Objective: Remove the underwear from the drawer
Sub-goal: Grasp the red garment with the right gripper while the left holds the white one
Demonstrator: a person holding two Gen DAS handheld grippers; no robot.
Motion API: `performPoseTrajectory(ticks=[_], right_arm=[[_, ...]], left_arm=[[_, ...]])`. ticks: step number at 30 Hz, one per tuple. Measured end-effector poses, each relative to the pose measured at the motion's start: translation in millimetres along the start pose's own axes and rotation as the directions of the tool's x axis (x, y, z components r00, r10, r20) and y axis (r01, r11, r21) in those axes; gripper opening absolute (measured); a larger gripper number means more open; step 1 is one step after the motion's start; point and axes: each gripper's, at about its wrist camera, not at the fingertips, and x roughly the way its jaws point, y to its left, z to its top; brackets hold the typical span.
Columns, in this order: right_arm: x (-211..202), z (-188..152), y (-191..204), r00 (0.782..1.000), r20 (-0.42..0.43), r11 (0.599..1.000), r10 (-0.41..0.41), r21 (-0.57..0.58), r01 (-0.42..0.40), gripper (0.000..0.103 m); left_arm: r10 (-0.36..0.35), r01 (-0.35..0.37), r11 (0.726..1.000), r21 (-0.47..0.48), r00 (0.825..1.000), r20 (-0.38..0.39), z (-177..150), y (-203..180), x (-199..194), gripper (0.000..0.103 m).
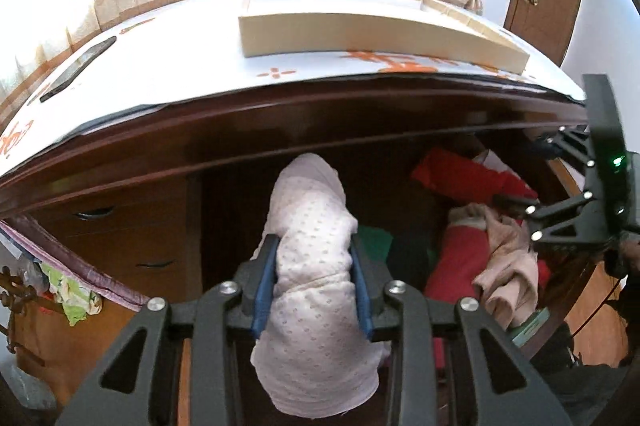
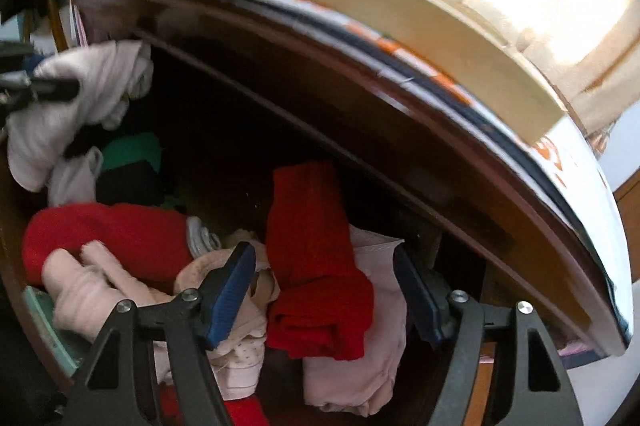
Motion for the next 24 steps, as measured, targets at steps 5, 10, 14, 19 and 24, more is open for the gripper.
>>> performPoseTrajectory(ticks=[5,10,14,19,24], right_arm=[[16,6,5,0.999,-0.044,0.999,-0.029,-0.042,0.027,0.073],[31,16,14,0.995,-0.091,0.996,-0.047,-0.074,0.041,0.071],[40,22,21,0.99,-0.132,0.996,-0.039,-0.082,0.029,0.07],[53,28,22,0.985,-0.17,0.996,-0.03,-0.094,0.014,0.07],[67,31,25,0.974,-0.227,0.994,-0.006,-0.105,-0.018,0.058]], left_arm=[[-0.022,0.021,1.0,0.01,0.999,0.026,4,-8,-2,0.033],[-0.041,0.04,0.999,0.023,0.999,0.018,3,-11,2,0.033],[-0.045,0.045,0.999,0.018,0.999,0.016,3,-11,4,0.033],[-0.049,0.049,0.999,0.022,0.999,0.018,2,-13,4,0.033],[-0.055,0.055,0.998,0.023,0.998,0.022,1,-16,3,0.033]])
